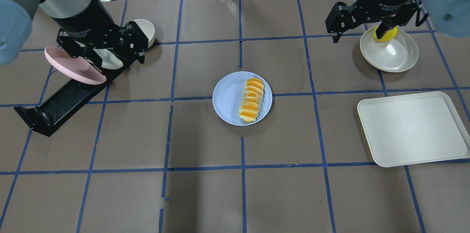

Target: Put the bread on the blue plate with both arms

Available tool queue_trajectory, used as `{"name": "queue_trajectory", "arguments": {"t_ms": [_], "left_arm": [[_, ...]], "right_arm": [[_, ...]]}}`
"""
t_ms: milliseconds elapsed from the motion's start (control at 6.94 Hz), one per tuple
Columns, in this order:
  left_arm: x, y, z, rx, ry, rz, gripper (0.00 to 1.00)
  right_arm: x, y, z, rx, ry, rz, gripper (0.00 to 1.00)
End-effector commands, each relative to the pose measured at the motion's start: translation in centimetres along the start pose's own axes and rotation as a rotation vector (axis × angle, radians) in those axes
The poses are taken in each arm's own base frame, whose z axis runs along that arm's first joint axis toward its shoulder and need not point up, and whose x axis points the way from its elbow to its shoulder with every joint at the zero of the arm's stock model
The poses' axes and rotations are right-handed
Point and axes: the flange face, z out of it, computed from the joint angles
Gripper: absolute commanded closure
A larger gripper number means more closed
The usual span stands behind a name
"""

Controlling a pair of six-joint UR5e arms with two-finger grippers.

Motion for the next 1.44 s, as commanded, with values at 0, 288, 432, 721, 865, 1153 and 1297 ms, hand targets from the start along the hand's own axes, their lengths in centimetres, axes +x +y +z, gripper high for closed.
{"name": "queue_trajectory", "arguments": {"t_ms": [0,288,432,721,865,1153,1297], "left_arm": [[0.0,-0.2,0.4,-0.010,-0.004,0.000,0.01],[-0.4,-1.1,0.2,0.021,-0.001,-0.008,0.00],[-0.5,-2.5,0.6,0.018,-0.009,-0.008,0.00],[-0.5,-4.5,0.8,0.024,-0.096,0.017,0.00],[0.6,-4.6,0.8,0.025,-0.060,0.027,0.00],[3.7,-1.5,-0.2,0.018,0.024,0.066,0.00],[3.6,-0.7,-0.1,-0.025,0.028,0.066,0.00]], "right_arm": [[-3.4,2.4,-2.6,0.001,-0.077,-0.033,0.00],[-2.5,2.4,-3.3,-0.053,0.011,-0.029,0.00],[-2.4,2.2,-3.1,-0.049,0.003,-0.024,0.00],[-2.4,1.4,-2.6,-0.047,0.007,-0.026,0.00],[-2.4,1.1,-2.7,-0.044,0.007,-0.023,0.00],[-2.3,1.1,-2.5,-0.049,0.015,-0.025,0.00],[-2.3,1.1,-2.5,-0.049,0.016,-0.025,0.00]]}}
